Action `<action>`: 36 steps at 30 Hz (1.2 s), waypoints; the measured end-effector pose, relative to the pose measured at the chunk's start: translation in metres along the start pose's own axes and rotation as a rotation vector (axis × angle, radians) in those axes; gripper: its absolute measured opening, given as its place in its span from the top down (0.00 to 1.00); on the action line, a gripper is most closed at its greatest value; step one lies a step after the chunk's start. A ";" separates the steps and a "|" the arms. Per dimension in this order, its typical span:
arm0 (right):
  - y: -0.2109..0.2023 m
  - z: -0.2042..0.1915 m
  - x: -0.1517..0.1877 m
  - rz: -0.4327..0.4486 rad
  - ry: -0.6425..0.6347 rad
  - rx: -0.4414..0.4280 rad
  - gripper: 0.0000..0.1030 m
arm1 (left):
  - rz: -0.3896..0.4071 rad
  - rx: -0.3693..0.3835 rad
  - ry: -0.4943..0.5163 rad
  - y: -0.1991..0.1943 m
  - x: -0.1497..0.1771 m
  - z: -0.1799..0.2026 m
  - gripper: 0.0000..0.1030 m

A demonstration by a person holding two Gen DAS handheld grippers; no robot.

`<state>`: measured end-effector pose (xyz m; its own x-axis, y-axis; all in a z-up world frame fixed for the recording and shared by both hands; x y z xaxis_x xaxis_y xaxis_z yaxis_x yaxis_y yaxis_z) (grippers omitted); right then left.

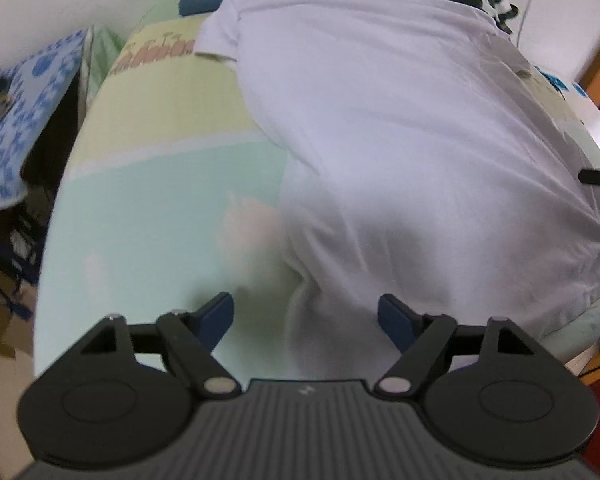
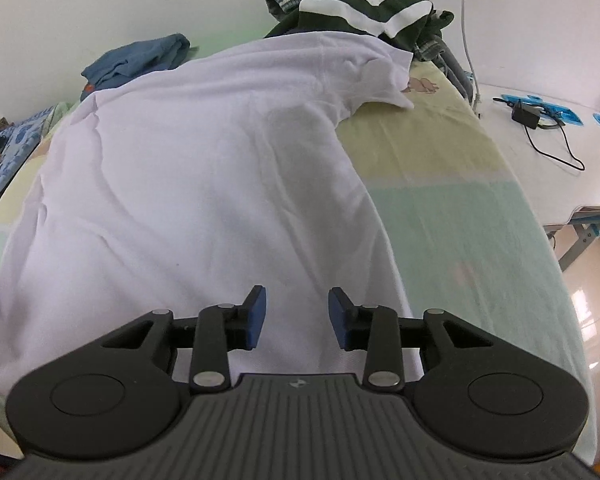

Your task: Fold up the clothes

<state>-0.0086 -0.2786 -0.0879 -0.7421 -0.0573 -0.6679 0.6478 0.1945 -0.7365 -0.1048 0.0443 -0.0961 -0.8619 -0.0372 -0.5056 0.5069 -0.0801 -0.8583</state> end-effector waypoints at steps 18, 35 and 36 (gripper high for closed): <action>-0.026 0.054 0.024 0.004 0.014 -0.038 0.55 | 0.035 -0.010 -0.099 -0.011 0.025 -0.009 0.47; -0.034 0.054 0.056 0.000 -0.003 -0.076 0.51 | 0.107 -0.038 0.004 0.000 0.025 0.015 0.45; -0.034 0.053 0.057 0.003 -0.011 -0.076 0.50 | 0.113 -0.040 0.003 0.000 0.024 0.017 0.48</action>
<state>-0.0637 -0.3404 -0.1066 -0.7381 -0.0670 -0.6714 0.6348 0.2682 -0.7246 -0.1254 0.0263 -0.1071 -0.7995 -0.0407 -0.5993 0.6005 -0.0353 -0.7988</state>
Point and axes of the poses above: each gripper's, at about its wrist camera, not at the fingertips, and y roughly the way its jaws point, z to its right, x to its underside, the point moved 10 cm from there along y, roughly the way its jaws point, and after that the axes turned 3 degrees about z, right-handed, at the moved point
